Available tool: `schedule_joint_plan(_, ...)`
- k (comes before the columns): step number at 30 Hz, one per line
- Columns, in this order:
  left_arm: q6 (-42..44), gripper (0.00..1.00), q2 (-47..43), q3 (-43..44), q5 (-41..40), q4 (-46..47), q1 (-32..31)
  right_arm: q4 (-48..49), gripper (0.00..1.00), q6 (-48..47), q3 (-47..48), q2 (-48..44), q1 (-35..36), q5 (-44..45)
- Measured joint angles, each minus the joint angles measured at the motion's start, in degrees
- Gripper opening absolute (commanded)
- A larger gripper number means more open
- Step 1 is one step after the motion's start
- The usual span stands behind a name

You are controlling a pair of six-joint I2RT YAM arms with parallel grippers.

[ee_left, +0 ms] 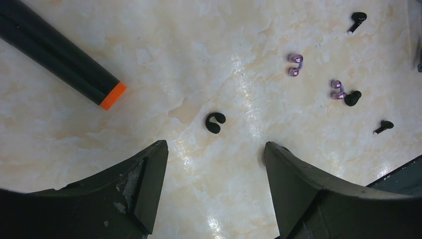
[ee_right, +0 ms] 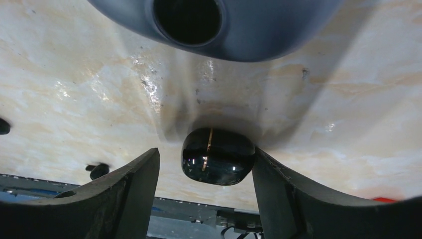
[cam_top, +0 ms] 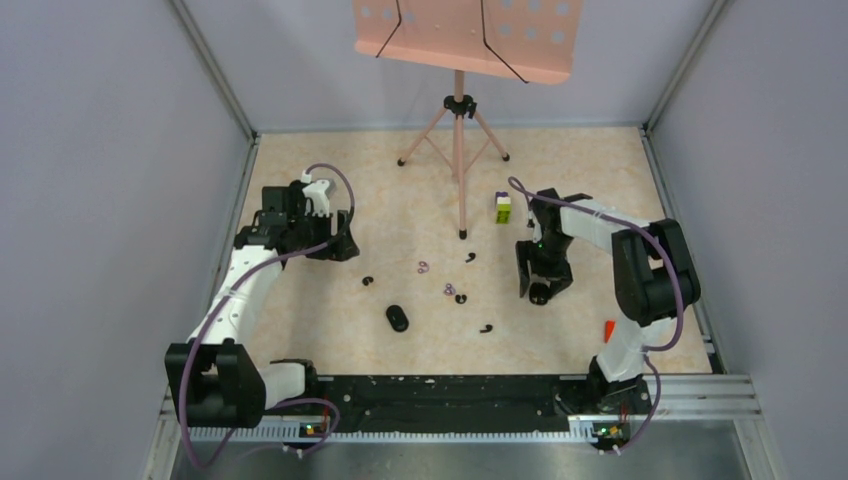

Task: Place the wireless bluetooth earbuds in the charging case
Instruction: Pick up the charging case from the center of the board.

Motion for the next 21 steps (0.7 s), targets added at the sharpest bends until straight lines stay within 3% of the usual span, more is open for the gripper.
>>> schedule_joint_plan(5, -0.8, 0.77, 0.0, 0.0, 0.3, 0.1, 0.0, -0.1, 0.61, 0.1, -0.2, 0.0, 0.2, 1.2)
schedule_joint_plan(9, -1.2, 0.77, 0.0, 0.0, 1.2, 1.3, 0.0, 0.2, 0.28, -1.1, -1.6, -1.2, 0.2, 2.2)
schedule_joint_plan(17, 0.5, 0.77, -0.1, -1.6, 6.4, 4.4, -0.3, 1.5, 0.18, -8.0, -2.5, -3.5, 0.2, 0.4)
schedule_joint_plan(21, 7.8, 0.78, -3.8, -2.7, 11.5, 7.0, -3.2, 0.5, 0.19, -16.2, 1.3, -8.5, 0.2, -11.3)
